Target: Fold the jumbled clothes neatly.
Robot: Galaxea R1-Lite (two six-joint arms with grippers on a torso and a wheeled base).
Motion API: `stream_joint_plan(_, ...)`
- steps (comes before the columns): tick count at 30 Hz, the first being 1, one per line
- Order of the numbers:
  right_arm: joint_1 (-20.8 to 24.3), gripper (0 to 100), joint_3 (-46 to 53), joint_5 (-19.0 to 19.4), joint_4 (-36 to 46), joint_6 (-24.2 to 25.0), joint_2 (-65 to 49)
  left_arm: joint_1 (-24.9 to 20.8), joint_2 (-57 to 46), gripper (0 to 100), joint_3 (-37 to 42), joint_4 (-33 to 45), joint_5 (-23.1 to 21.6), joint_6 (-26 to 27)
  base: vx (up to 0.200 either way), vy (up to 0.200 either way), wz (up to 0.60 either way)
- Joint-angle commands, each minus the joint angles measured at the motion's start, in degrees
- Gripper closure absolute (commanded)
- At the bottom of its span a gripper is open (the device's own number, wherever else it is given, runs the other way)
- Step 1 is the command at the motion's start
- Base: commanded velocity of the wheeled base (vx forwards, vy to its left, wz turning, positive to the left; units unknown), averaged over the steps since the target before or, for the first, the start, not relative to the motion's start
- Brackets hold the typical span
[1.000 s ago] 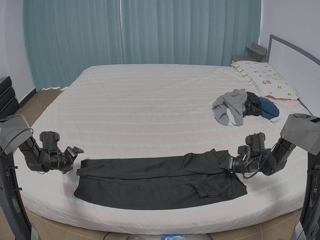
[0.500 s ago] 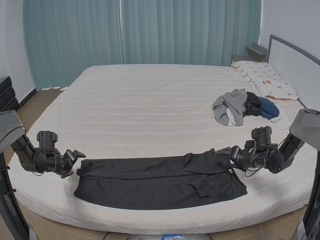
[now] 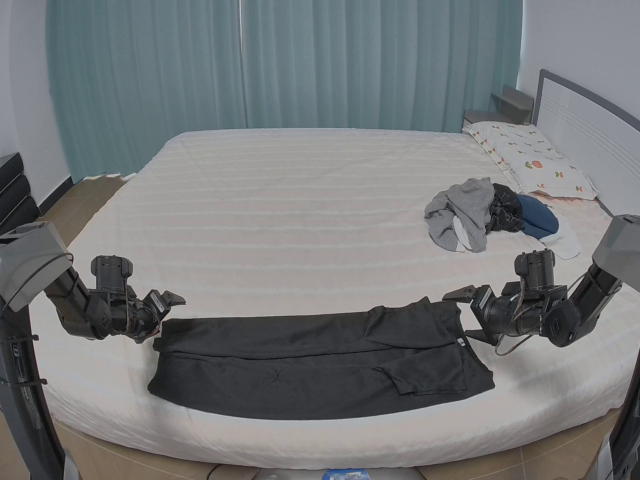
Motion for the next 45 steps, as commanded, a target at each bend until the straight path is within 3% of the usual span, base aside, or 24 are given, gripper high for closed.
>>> stream_joint_plan(1,-0.26,0,-0.06,0.08,-0.09,0.04,0.36,-0.11,2.38,100,-0.97,-0.10,0.02,0.46,0.000,0.000,0.00)
stream_joint_plan(9,-1.23,0,-0.06,0.08,-0.09,0.04,0.71,0.42,3.96,100,-3.25,-0.80,6.43,-0.16,0.000,0.000,0.00)
stream_joint_plan(15,-1.32,0,0.02,0.08,-0.09,0.04,0.71,1.47,3.70,100,-2.64,-4.23,6.69,-4.55,0.000,0.000,0.00)
stream_joint_plan(28,-1.23,0,0.11,0.08,-0.09,0.04,0.80,1.47,4.67,100,-3.25,-5.28,5.99,-4.64,0.000,0.000,0.00)
stream_joint_plan(29,-1.23,0,0.20,0.08,-0.09,0.04,0.80,1.47,4.67,0,-3.25,-5.28,5.99,-4.64,0.000,0.000,0.00)
stream_joint_plan(38,-1.23,0,0.82,0.08,0.00,0.13,0.09,2.35,1.94,0,0.26,-5.37,5.82,-4.90,0.000,0.000,0.00)
stream_joint_plan(45,-1.32,0,1.96,0.08,-0.09,0.83,-0.17,2.97,-6.76,0,10.63,-9.50,0.45,-4.64,0.000,0.000,0.00)
